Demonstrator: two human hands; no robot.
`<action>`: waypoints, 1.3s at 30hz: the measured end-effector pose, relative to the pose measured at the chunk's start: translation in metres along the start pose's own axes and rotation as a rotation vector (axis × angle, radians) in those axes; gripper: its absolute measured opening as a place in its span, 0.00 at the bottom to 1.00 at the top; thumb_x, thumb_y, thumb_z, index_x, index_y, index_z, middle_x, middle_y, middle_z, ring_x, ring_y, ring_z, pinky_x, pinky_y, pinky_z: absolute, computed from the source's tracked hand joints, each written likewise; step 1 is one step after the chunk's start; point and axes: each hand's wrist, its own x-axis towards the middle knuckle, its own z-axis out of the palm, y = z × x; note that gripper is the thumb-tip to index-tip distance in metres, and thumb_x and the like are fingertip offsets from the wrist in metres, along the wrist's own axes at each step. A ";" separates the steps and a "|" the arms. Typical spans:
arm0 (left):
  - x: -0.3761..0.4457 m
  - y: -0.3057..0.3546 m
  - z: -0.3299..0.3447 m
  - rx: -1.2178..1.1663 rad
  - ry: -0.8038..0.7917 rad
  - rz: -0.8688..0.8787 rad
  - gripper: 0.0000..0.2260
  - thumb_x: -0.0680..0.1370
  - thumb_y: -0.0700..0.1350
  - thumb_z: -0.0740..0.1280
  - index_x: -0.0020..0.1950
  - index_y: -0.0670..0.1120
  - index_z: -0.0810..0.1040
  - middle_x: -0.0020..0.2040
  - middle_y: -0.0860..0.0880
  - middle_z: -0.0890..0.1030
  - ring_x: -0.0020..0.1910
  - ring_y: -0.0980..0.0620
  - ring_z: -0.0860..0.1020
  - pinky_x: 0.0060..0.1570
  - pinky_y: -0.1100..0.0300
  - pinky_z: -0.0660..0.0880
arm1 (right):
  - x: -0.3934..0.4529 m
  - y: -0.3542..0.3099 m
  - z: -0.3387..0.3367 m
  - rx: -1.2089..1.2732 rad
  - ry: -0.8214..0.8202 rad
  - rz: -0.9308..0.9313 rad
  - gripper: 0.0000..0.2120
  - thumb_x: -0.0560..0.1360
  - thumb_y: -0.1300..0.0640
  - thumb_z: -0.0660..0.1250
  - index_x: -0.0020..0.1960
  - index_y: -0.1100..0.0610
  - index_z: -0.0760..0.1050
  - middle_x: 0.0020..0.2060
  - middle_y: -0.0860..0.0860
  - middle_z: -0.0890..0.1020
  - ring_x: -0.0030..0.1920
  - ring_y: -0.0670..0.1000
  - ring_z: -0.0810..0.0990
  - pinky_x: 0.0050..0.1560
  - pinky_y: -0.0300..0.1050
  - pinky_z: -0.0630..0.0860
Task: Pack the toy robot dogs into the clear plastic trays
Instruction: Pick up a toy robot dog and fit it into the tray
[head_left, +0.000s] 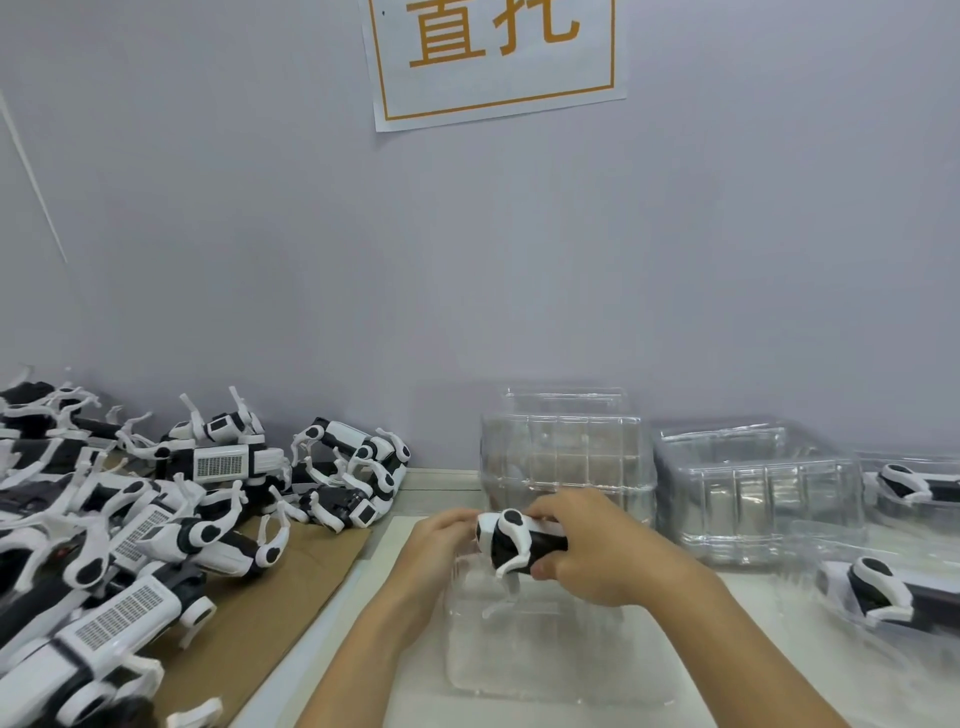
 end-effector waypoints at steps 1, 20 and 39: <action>0.000 0.000 0.000 -0.018 -0.002 0.004 0.15 0.79 0.36 0.62 0.44 0.47 0.87 0.47 0.45 0.87 0.49 0.47 0.83 0.49 0.55 0.77 | 0.000 0.000 0.002 -0.002 -0.017 0.011 0.08 0.73 0.54 0.72 0.50 0.50 0.76 0.47 0.44 0.77 0.47 0.50 0.78 0.49 0.49 0.77; -0.010 0.004 0.004 -0.287 -0.090 -0.077 0.11 0.80 0.44 0.63 0.47 0.40 0.84 0.43 0.38 0.82 0.38 0.44 0.80 0.35 0.54 0.76 | 0.003 0.001 0.025 0.076 0.140 -0.025 0.17 0.71 0.54 0.75 0.58 0.48 0.76 0.50 0.42 0.71 0.54 0.47 0.71 0.52 0.40 0.70; -0.009 0.002 0.005 -0.328 -0.081 -0.069 0.12 0.81 0.41 0.62 0.48 0.41 0.86 0.44 0.37 0.84 0.37 0.44 0.82 0.30 0.54 0.77 | 0.002 -0.002 0.025 0.075 0.095 0.028 0.20 0.72 0.55 0.75 0.62 0.49 0.75 0.55 0.46 0.71 0.58 0.50 0.71 0.59 0.46 0.73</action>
